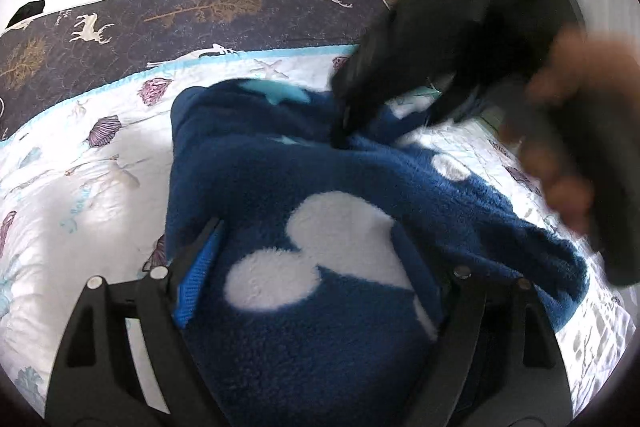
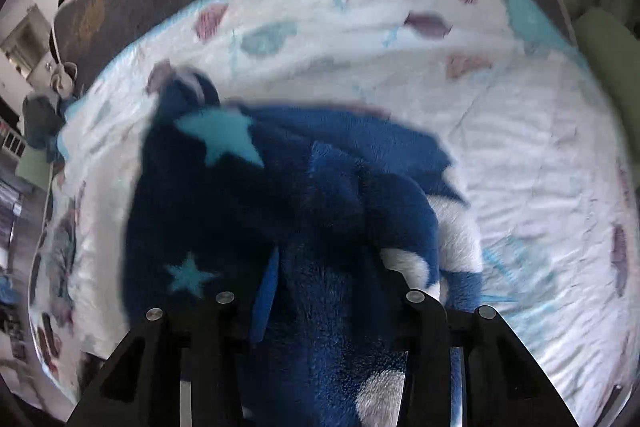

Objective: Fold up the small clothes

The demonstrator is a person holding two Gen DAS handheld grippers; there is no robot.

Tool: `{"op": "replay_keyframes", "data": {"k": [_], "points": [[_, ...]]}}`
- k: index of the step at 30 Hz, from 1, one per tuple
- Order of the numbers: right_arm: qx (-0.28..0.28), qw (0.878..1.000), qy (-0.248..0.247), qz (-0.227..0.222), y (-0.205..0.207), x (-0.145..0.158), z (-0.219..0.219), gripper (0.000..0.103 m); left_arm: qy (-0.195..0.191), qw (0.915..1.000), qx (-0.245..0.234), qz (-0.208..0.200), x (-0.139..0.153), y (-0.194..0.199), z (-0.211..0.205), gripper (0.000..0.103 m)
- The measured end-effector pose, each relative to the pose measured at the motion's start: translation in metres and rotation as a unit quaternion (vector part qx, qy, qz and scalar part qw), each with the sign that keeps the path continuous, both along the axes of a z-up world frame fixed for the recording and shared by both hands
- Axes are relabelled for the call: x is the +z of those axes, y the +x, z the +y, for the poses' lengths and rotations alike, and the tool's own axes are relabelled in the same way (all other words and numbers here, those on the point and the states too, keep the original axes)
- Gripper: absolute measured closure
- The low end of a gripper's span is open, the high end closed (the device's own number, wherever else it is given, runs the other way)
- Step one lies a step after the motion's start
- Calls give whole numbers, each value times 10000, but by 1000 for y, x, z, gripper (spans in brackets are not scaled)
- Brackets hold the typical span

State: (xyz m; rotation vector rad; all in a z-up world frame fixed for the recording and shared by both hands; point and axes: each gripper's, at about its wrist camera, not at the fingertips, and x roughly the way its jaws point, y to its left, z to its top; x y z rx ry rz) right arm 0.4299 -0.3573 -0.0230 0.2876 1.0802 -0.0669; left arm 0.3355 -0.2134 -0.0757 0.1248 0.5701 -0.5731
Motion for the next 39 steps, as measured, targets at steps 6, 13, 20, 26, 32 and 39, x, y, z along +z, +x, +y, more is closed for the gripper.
{"op": "replay_keyframes", "data": {"k": [6, 13, 20, 26, 32, 39], "points": [[48, 9964, -157, -834, -67, 55, -4, 61, -16, 10000, -24, -12, -1, 1, 4, 19], [674, 9940, -859, -112, -139, -12, 17, 62, -51, 10000, -46, -35, -3, -1, 4, 19], [582, 9921, -1112, 60, -134, -61, 18, 40, 173, 9997, -61, -161, -6, -4, -3, 18], [369, 9991, -198, -2, -130, -9, -16, 40, 45, 9999, -44, -146, -6, -1, 1, 18], [580, 9952, 432, -660, -73, 63, -10, 38, 41, 9998, -53, -179, -7, -1, -1, 18], [1716, 9838, 76, 506, 49, 16, 70, 38, 16, 9998, -59, -191, -7, -1, 0, 18]]}}
